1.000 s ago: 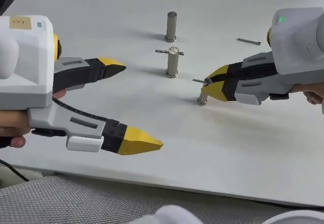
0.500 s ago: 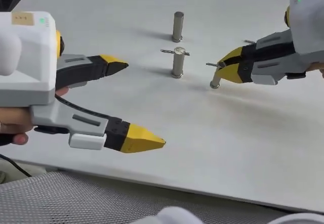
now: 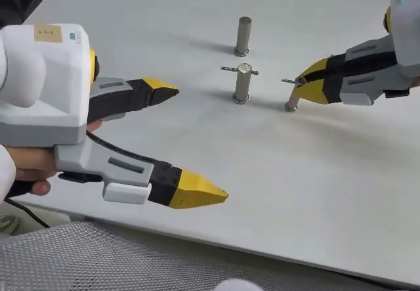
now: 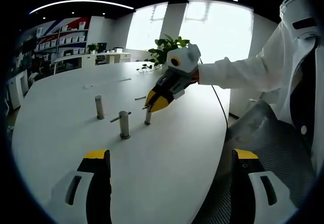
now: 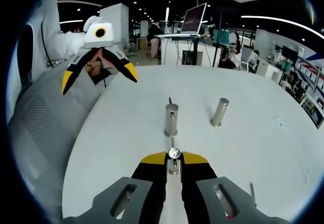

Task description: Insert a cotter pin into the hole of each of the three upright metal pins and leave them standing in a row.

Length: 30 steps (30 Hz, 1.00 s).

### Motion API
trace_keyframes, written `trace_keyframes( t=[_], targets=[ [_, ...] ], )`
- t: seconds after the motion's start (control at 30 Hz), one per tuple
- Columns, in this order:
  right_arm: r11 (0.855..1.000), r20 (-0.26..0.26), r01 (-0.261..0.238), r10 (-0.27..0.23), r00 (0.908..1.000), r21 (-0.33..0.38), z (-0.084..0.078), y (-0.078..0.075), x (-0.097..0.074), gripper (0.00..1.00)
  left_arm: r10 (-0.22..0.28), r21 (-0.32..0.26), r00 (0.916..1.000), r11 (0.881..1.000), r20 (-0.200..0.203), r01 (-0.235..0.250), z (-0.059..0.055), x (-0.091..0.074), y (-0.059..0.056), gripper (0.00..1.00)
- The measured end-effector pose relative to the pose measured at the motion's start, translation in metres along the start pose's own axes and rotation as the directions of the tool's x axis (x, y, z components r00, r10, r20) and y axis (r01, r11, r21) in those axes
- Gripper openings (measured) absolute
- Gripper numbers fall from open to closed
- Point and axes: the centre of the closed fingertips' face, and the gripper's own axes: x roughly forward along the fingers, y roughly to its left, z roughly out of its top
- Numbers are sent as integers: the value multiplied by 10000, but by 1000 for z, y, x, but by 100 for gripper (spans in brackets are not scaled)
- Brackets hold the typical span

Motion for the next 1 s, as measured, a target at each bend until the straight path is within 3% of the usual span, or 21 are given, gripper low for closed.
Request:
trace_keyframes(
  t=[0.23, 0.9, 1.0],
  targets=[
    [9999, 108, -61, 60, 9999, 86, -1, -7, 2, 4, 59, -51, 10000, 10000, -1, -59, 0, 1, 0, 99],
    [9990, 382, -391, 383, 9985, 199, 4, -1, 4, 5, 37, -177, 10000, 9998, 17, -37, 1, 2, -1, 99],
    [9990, 466, -343, 330, 9984, 272, 5, -1, 3, 10, 47, -157, 10000, 9999, 12, -47, 1, 2, -1, 99]
  ],
)
